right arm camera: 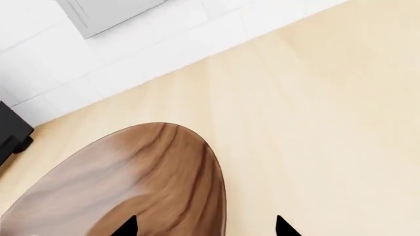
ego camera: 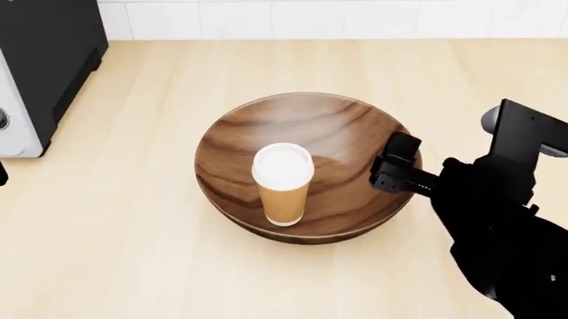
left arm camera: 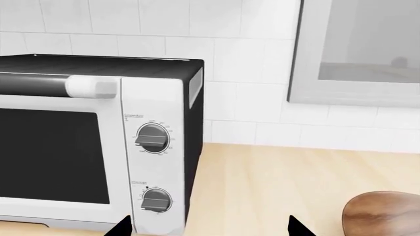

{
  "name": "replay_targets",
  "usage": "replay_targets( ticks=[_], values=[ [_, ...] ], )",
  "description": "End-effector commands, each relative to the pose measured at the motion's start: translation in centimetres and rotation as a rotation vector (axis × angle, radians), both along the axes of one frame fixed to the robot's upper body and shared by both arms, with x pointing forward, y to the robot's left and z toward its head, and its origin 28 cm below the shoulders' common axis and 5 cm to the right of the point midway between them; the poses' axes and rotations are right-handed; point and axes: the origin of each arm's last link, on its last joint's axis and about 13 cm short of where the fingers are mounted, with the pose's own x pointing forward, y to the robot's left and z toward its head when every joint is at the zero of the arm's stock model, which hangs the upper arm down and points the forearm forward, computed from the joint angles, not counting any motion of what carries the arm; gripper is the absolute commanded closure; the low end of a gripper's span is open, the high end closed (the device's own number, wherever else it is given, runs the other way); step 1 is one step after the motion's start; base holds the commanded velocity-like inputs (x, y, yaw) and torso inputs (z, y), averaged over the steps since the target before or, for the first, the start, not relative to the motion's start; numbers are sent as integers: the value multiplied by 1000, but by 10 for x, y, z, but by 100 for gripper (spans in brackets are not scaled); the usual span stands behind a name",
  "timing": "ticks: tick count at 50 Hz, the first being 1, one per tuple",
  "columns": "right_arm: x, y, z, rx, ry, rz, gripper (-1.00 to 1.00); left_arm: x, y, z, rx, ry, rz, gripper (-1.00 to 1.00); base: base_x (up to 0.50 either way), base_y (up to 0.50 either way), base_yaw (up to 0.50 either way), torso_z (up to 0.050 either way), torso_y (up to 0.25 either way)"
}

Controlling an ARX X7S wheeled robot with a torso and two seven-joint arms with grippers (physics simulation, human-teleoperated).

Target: Place the cup inside the bowl on the dining table and move the bowl to any counter.

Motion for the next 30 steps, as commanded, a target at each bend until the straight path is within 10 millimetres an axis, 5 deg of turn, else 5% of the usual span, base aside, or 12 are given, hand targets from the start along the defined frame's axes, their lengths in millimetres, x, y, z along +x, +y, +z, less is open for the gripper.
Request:
replay_targets(
  ticks=[1, 10, 30],
  values=[
    [-9, 0, 14, -196, -139, 21, -100, 0, 4, 1, -26, -7, 2, -100, 0, 0, 0, 0, 0],
    [-25, 2, 23, -378, -280, 15, -100, 0, -4, 3, -23, -19, 6, -100, 0, 0, 0, 0, 0],
    [-46, -5, 97, -448, -397, 48, -100, -1, -12, 27, -23, -26, 17, -100, 0, 0, 0, 0, 0]
  ],
)
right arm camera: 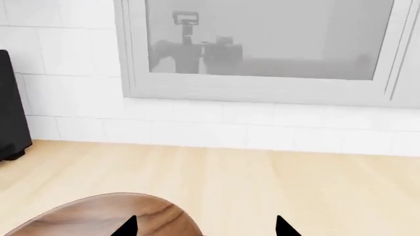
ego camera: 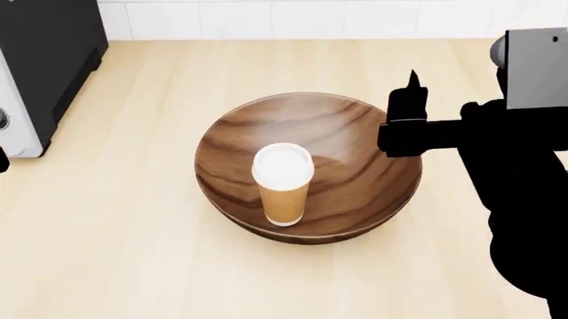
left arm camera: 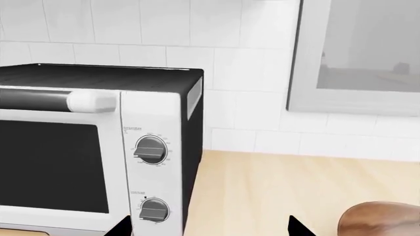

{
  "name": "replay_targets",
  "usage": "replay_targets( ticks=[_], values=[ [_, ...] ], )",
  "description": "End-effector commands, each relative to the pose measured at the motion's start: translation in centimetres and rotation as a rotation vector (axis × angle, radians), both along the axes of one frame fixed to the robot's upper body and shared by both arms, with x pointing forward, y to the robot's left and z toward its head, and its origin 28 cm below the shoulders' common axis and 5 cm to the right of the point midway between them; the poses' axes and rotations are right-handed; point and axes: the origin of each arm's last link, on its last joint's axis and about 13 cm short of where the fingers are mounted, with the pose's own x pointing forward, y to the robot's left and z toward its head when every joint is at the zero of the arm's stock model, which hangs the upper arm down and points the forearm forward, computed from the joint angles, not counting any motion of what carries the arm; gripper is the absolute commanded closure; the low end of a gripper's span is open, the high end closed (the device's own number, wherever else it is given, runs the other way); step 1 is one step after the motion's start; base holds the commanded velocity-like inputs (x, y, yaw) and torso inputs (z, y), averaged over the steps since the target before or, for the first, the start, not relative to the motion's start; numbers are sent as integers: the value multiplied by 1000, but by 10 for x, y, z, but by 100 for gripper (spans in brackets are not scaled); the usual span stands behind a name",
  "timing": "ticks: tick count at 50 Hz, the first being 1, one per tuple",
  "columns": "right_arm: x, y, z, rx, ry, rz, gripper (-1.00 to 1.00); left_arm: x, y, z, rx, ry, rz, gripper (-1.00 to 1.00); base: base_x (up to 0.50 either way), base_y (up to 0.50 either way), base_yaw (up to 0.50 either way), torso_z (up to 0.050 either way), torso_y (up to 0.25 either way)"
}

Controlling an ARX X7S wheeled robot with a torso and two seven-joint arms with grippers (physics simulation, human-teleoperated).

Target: Place the cup inside the bowl on the dining table and move the bowl to any counter.

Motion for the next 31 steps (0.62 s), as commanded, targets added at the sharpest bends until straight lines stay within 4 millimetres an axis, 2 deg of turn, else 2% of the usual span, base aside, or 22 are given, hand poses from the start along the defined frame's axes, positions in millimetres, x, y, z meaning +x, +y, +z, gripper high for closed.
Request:
replay_targets(
  ticks=[1, 5, 14, 19, 23, 27, 31],
  values=[
    [-15, 0, 39, -56, -84, 22, -100, 0, -4, 19, -22, -14, 6, -100, 0, 0, 0, 0, 0],
    [-18, -1, 52, -57, -97, 34, -100, -1, -9, 28, -14, -27, 1, -100, 0, 0, 0, 0, 0],
    [-23, -4, 60, -56, -103, 40, -100, -5, -15, 42, 0, -31, 5, -100, 0, 0, 0, 0, 0],
    [-30, -3, 76, -57, -137, 44, -100, -8, -21, 59, 16, -70, -9, -100, 0, 0, 0, 0, 0],
    [-35, -1, 79, -45, -159, 47, -100, -10, -24, 60, 14, -71, -15, -100, 0, 0, 0, 0, 0],
    [-39, 0, 90, -52, -179, 52, -100, -14, -22, 72, 18, -74, -22, -100, 0, 0, 0, 0, 0],
    [-42, 0, 103, -63, -196, 54, -100, -7, -29, 85, 24, -82, -26, -100, 0, 0, 0, 0, 0]
  ],
)
